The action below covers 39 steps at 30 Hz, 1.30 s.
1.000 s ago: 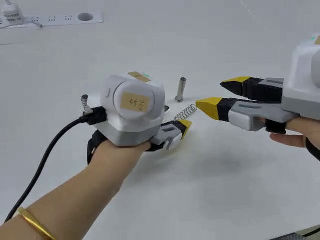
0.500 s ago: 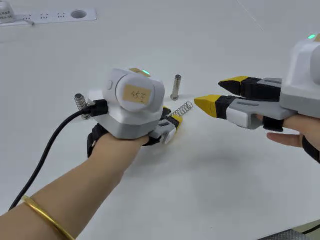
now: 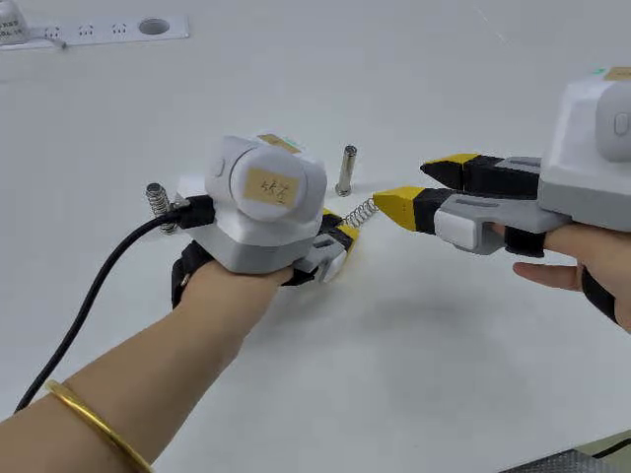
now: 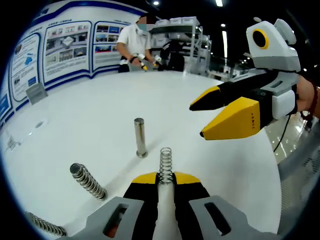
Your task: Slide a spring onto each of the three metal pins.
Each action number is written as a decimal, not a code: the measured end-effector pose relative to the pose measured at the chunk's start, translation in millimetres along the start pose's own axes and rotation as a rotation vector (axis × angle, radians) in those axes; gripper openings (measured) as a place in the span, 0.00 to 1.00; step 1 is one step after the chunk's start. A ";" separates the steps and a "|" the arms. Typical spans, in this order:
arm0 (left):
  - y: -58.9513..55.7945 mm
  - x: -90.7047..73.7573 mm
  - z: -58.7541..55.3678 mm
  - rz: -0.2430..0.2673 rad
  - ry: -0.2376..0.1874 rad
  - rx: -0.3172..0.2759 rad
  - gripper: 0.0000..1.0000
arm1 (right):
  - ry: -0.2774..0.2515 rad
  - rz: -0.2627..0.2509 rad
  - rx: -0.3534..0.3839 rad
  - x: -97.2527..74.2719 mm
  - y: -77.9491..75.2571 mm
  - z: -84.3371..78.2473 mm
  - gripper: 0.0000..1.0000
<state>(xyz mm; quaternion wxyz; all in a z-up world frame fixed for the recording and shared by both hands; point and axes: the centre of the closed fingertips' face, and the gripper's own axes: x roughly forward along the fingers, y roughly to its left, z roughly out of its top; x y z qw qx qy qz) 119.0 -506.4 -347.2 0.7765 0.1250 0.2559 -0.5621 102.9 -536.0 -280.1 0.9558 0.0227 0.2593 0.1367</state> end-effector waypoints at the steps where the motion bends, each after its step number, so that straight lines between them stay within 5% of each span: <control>1: 1.0 -1.5 0.1 0.003 -0.003 0.002 0.10 | -0.001 0.001 0.005 -0.2 0.3 0.4 0.39; 12: 3.5 -25.7 11.1 0.013 -0.063 0.000 0.10 | 0.006 0.011 0.064 0.0 5.1 3.8 0.38; 19: -0.2 -45.7 25.4 0.004 -0.137 -0.001 0.10 | -0.019 0.027 0.107 0.2 11.2 15.2 0.35; 26: -4.2 -63.9 39.1 0.004 -0.205 0.008 0.10 | -0.065 0.079 0.267 -1.7 20.1 27.9 0.33; 39: -8.1 -86.9 51.8 0.005 -0.307 0.024 0.10 | -0.092 0.153 0.439 -3.6 29.7 37.2 0.29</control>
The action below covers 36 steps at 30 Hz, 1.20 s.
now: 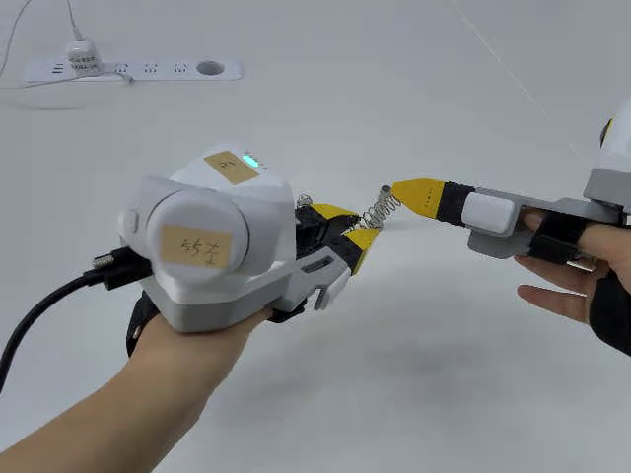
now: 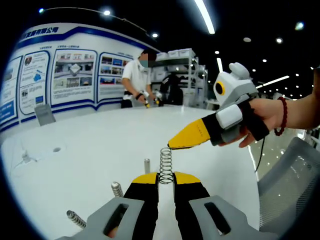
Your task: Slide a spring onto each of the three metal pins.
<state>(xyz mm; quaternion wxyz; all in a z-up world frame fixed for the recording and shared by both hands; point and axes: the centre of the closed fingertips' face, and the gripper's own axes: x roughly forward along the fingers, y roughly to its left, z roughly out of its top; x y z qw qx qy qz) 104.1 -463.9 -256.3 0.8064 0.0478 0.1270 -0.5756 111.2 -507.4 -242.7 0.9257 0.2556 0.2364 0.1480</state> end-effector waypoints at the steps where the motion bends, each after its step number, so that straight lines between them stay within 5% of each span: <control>1: -1.0 -0.8 1.9 -0.004 -0.009 -0.005 0.10 | -0.002 0.009 0.016 0.4 1.8 -0.2 0.28; 22: -4.5 -10.6 22.7 -0.007 -0.092 -0.025 0.10 | -0.046 0.133 0.156 4.5 33.1 4.2 0.18; 36: -2.3 -11.6 18.1 0.006 -0.065 -0.041 0.11 | -0.039 0.138 -0.019 5.0 48.8 2.6 0.13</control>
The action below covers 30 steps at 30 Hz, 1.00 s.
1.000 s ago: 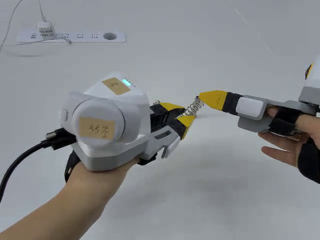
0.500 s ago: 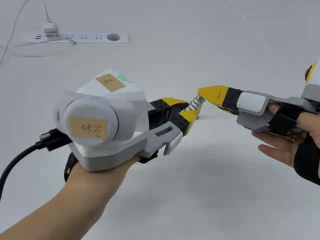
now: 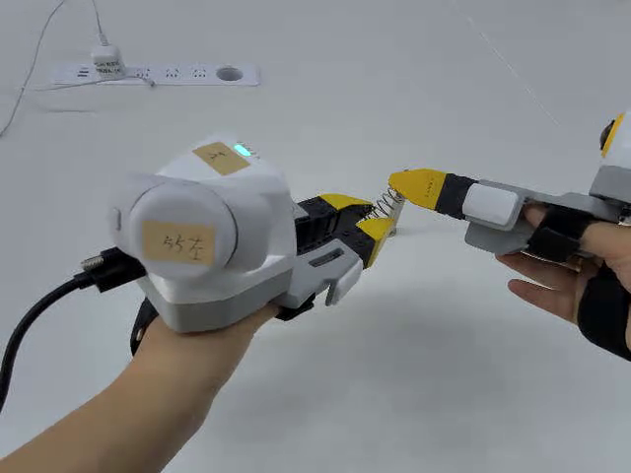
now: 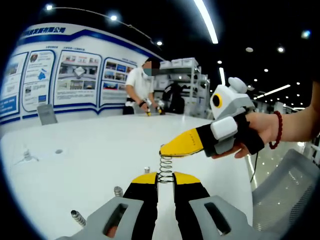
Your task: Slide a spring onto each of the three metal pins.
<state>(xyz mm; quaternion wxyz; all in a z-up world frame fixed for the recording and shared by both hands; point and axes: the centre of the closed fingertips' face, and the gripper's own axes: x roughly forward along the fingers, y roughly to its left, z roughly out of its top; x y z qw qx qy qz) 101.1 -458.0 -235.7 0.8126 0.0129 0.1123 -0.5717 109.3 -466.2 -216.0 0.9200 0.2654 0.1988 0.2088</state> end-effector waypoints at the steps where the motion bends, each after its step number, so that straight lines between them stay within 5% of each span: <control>1: 0.2 0.1 -0.4 0.000 0.002 0.001 0.11 | 0.003 0.000 -0.015 0.3 1.2 -0.5 0.13; 11: 2.9 -9.0 -4.7 0.010 0.041 0.001 0.20 | -0.011 -0.024 -0.119 1.6 5.1 12.8 0.11; 30: 28.4 -40.7 -20.0 0.137 0.128 0.025 0.44 | -0.003 -0.123 -0.317 8.8 -26.4 37.1 0.11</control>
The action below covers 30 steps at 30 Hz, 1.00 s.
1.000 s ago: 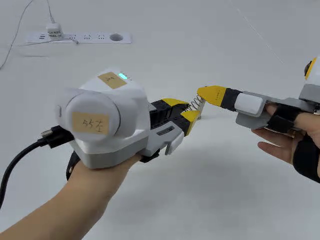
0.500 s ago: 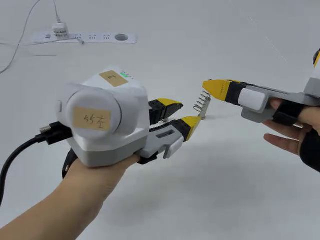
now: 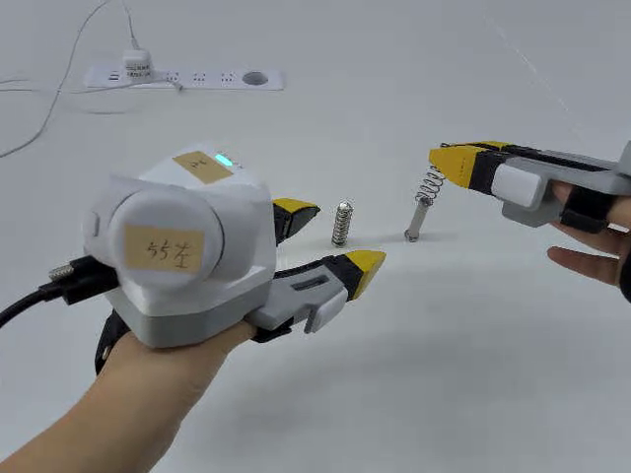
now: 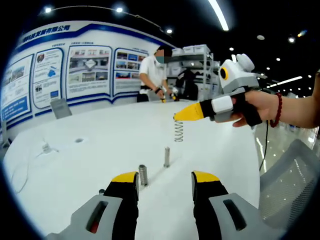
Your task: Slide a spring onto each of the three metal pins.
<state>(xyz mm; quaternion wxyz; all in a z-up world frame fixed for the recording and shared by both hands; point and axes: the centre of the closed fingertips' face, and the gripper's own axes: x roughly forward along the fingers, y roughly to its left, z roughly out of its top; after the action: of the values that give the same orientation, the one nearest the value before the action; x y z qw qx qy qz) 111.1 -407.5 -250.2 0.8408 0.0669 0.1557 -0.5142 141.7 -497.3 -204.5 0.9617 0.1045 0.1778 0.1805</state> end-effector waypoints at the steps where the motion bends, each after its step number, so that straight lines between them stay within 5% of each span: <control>1: 2.0 -1.4 -2.9 0.008 0.014 0.004 0.43 | 0.003 -0.004 -0.012 1.3 -1.9 0.2 0.11; 15: 27.5 -17.4 -14.8 0.090 0.022 -0.031 0.51 | 0.036 -0.049 -0.119 16.0 -21.8 -4.6 0.11; 30: 39.5 -28.0 -30.1 0.146 0.056 -0.040 0.69 | 0.066 -0.100 -0.179 27.1 -43.1 -14.3 0.11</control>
<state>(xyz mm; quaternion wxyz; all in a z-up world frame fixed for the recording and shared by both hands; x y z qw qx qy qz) 128.5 -357.3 -271.3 0.8726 0.0760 0.1841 -0.4460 173.3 -524.3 -237.2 0.9686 0.0031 0.1974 0.1509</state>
